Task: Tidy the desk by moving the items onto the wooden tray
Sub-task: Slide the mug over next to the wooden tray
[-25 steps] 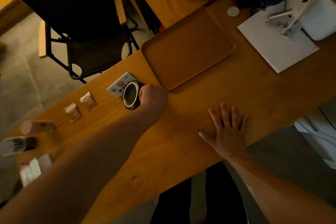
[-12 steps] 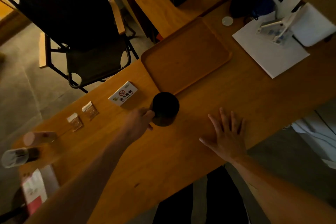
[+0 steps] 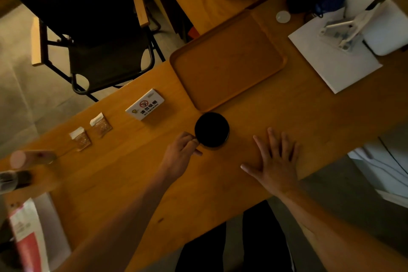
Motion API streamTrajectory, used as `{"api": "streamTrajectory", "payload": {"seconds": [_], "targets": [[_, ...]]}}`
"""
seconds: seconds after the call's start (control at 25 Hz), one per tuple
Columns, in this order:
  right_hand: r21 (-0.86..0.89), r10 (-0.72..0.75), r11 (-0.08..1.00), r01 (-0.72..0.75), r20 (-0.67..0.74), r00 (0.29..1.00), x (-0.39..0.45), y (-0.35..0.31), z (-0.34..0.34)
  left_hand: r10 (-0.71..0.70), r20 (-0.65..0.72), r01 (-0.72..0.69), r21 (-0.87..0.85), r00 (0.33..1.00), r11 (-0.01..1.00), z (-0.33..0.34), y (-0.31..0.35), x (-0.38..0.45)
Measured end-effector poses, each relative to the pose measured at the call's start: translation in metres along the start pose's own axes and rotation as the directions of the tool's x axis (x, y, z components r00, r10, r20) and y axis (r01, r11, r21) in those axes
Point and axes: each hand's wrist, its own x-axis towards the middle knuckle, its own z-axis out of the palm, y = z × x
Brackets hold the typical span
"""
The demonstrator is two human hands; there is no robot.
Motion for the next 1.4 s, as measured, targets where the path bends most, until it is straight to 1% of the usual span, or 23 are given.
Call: {"api": "streamTrajectory", "payload": {"seconds": [0.24,0.4,0.52,0.64,0.76,0.8,0.88,0.96,1.08,1.2,1.4], "targets": [[0.001,0.004,1.000,-0.004,0.025,1.000,0.000,0.000,-0.003,-0.032,-0.001,0.032,-0.014,0.999,0.999,0.007,-0.002,0.006],[-0.009,0.007,1.000,-0.007,0.036,0.999,0.000,0.000,-0.003,-0.017,0.001,0.017,-0.041,1.000,0.999,0.011,-0.008,0.006],[-0.002,0.011,1.000,-0.011,0.046,0.999,0.000,0.001,-0.002,-0.006,-0.004,0.006,0.007,1.000,1.000,0.011,-0.013,0.006],[0.007,0.013,1.000,-0.014,0.060,0.998,0.000,-0.001,-0.003,-0.026,-0.023,0.029,0.111,0.999,0.993,0.010,-0.012,0.005],[0.040,0.088,0.995,-0.091,0.063,0.994,0.002,0.002,-0.009,-0.091,-0.048,0.099,0.210,0.995,0.973,0.008,-0.011,0.004],[0.059,0.129,0.989,-0.133,0.067,0.989,0.006,0.007,-0.012,-0.129,-0.043,0.135,0.197,0.991,0.971,0.006,-0.011,0.003],[0.120,0.206,0.969,-0.216,0.092,0.974,0.018,0.024,-0.022,-0.202,-0.001,0.201,0.116,0.979,0.973,0.004,-0.012,0.002],[0.172,0.260,0.944,-0.281,0.135,0.956,0.031,0.041,-0.030,-0.230,0.021,0.227,0.080,0.973,0.971,0.001,-0.013,0.002],[0.218,0.252,0.926,-0.308,0.250,0.935,0.045,0.052,-0.039,-0.224,0.049,0.220,0.078,0.973,0.972,-0.001,-0.011,0.006],[0.241,0.221,0.922,-0.304,0.317,0.922,0.048,0.051,-0.042,-0.221,0.067,0.214,0.104,0.973,0.971,-0.005,-0.009,0.009],[0.268,0.242,0.909,-0.318,0.279,0.929,0.046,0.052,-0.044,-0.191,0.098,0.178,0.124,0.977,0.976,0.007,0.009,0.021]]}}
